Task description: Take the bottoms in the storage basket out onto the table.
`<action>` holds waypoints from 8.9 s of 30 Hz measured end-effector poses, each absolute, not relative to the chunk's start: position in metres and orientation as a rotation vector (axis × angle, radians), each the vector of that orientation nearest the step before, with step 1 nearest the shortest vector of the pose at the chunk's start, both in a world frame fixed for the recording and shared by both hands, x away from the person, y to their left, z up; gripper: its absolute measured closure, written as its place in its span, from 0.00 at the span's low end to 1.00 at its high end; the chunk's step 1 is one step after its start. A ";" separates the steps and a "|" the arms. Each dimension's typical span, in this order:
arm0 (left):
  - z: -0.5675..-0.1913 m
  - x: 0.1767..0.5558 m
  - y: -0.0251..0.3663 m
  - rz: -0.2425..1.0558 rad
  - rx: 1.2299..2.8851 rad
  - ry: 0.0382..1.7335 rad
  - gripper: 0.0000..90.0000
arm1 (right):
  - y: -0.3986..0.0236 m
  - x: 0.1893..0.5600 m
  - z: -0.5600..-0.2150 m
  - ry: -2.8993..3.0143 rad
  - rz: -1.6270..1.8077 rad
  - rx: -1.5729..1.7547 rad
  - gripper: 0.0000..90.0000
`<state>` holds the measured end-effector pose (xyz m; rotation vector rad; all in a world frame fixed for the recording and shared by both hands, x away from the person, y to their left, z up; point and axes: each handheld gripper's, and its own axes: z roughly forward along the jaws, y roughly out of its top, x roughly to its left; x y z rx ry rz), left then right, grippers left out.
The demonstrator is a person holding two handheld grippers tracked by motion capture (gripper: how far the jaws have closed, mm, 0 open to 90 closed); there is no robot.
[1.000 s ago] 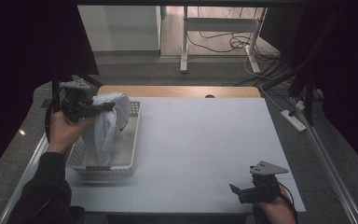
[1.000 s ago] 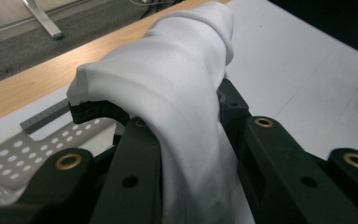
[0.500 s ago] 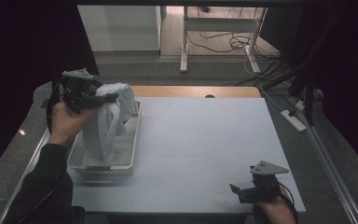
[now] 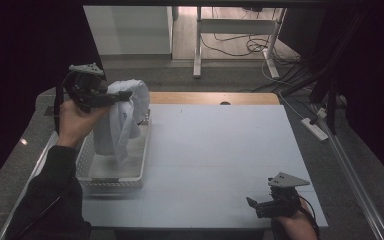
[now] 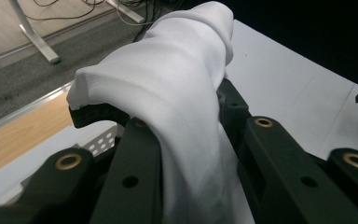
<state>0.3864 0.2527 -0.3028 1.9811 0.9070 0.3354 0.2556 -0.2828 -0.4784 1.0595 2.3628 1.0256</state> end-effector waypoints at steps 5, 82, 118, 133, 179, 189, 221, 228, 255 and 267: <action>-0.295 0.389 0.243 0.334 1.978 0.884 0.84 | -0.283 0.256 -0.478 2.363 1.029 1.059 0.00; -0.289 0.423 0.079 0.206 2.050 0.574 0.84 | -0.285 0.255 -0.478 2.362 1.055 1.051 0.00; -0.356 0.439 0.046 0.140 2.095 0.557 0.83 | -0.285 0.254 -0.478 2.363 1.059 1.045 0.00; -0.393 0.448 0.048 0.133 2.116 0.586 0.82 | -0.285 0.254 -0.478 2.364 1.061 1.044 0.00; -0.468 0.459 0.036 0.070 2.194 0.738 0.79 | -0.284 0.254 -0.478 2.368 1.053 1.039 0.00; -0.485 0.462 0.033 0.032 2.216 0.791 0.78 | -0.284 0.254 -0.478 2.369 1.051 1.038 0.00; -0.521 0.462 0.022 0.079 2.278 0.812 0.61 | -0.284 0.254 -0.478 2.374 1.050 1.034 0.00; -0.520 0.462 0.020 0.076 2.285 0.800 0.52 | -0.284 0.254 -0.478 2.377 1.051 1.031 0.00; -0.505 0.462 0.020 -0.048 2.232 0.804 0.18 | -0.284 0.254 -0.478 2.378 1.051 1.031 0.00; -0.489 0.458 0.024 0.022 2.254 0.805 0.07 | -0.284 0.255 -0.478 2.379 1.049 1.031 0.00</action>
